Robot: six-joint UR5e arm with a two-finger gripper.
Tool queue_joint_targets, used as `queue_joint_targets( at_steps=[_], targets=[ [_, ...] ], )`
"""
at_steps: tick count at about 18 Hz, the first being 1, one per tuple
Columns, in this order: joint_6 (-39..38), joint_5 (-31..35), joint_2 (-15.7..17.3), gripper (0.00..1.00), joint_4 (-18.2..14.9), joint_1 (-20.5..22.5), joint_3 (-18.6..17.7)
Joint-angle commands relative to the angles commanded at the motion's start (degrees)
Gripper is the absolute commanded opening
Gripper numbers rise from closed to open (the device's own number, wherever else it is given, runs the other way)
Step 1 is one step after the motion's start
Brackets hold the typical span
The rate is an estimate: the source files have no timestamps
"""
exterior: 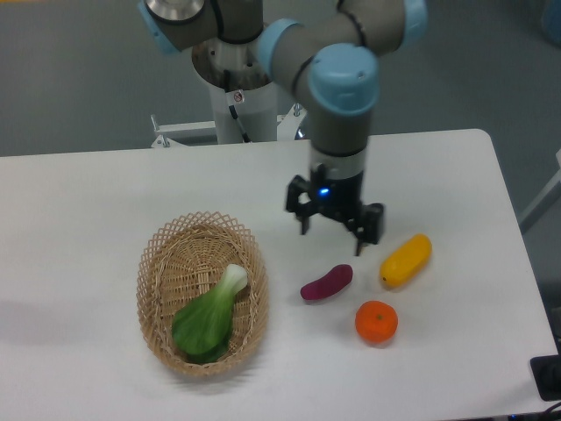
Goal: Pick up the green vegetable from the basket
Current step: 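Move the open gripper over the wicker basket and lower toward the bok choy, then close the gripper on the green bok choy leaves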
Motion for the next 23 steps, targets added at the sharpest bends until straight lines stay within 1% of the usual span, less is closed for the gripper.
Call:
queue_joint_targets(
  at_steps=[1,3,7,9,11,13,14,16,18,20,23],
  targets=[
    [-0.79,0.0,0.0,1.0,0.09,-0.88,-0.88],
    [-2.03,0.09,-1.31,1.0,0.17,-3.34,-1.68],
    [-5.1,0.09,-4.56,1.0,2.98,-7.39,-2.03],
    [-5.28,0.26,-5.97,1.0,3.69,-8.88,-2.38],
    [-5.2,1.66,-7.64,1.0,4.22,-9.67,-2.47],
    [-5.28,4.29,-9.05,1.0,6.06,-11.34,-2.56],
    [-5.37,5.18,-9.66,1.0,6.41,-12.22,-2.64],
    [-5.46,5.45,-10.28,1.0,6.59,-12.58,-2.82],
    [-5.55,5.45,-10.55,1.0,7.55,-12.67,-2.82],
    [-5.99,5.45,-11.6,1.0,8.7,-12.67,-2.82],
    [-5.81,5.45,-12.39,1.0,9.14,-12.75,-2.82]
  ],
)
